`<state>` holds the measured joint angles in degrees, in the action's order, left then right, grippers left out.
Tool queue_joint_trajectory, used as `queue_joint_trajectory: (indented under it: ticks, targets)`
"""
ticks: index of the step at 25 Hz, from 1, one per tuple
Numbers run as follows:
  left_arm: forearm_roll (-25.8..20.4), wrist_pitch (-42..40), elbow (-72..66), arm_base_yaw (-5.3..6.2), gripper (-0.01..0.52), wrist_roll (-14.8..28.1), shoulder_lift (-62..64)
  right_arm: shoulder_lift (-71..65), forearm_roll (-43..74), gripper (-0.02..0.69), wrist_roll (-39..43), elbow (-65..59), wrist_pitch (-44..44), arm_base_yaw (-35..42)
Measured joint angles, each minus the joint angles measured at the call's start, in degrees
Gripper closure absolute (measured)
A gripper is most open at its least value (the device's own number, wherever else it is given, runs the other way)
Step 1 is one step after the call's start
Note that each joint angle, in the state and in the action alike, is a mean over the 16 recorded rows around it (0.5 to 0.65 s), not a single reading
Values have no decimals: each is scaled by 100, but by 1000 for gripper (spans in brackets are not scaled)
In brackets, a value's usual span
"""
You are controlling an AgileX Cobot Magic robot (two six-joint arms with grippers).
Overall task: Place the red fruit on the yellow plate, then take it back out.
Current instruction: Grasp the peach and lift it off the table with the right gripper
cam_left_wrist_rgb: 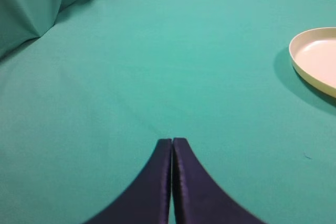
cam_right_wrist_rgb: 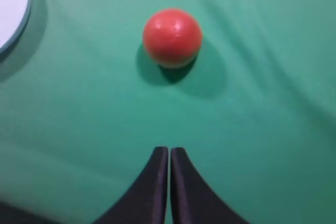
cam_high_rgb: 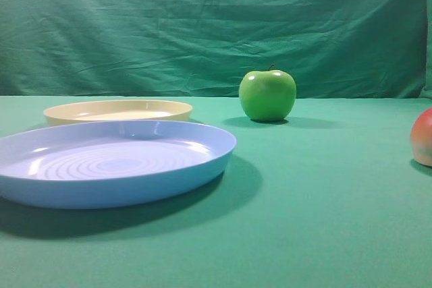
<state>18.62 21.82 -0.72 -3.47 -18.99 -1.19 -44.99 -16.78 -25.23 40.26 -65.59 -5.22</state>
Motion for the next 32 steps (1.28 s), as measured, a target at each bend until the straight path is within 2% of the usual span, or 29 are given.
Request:
queue_joint_trajectory:
  ticks: [5, 10, 13, 16, 27, 29, 32]
  targets:
    - [0, 0, 0, 0, 514, 0, 0, -862, -221, 665, -319, 93, 19, -310]
    - [0, 0, 0, 0, 514, 0, 0, -1575, -301, 662, -406, 94, 545, -631]
    - [0, 0, 0, 0, 514, 0, 0, -1935, -289, 631, -475, 94, 902, -768]
    - [0, 0, 0, 0, 514, 0, 0, -2274, -272, 551, -584, 97, 1251, -833]
    - [0, 0, 0, 0, 514, 0, 0, -3608, -213, 121, -1081, 197, 2285, -876]
    - [0, 0, 0, 0, 514, 1, 0, -3866, -215, 72, -1107, 260, 2431, -893]
    - [0, 0, 0, 0, 514, 3, 0, -4239, -219, 48, -1119, 370, 2614, -921]
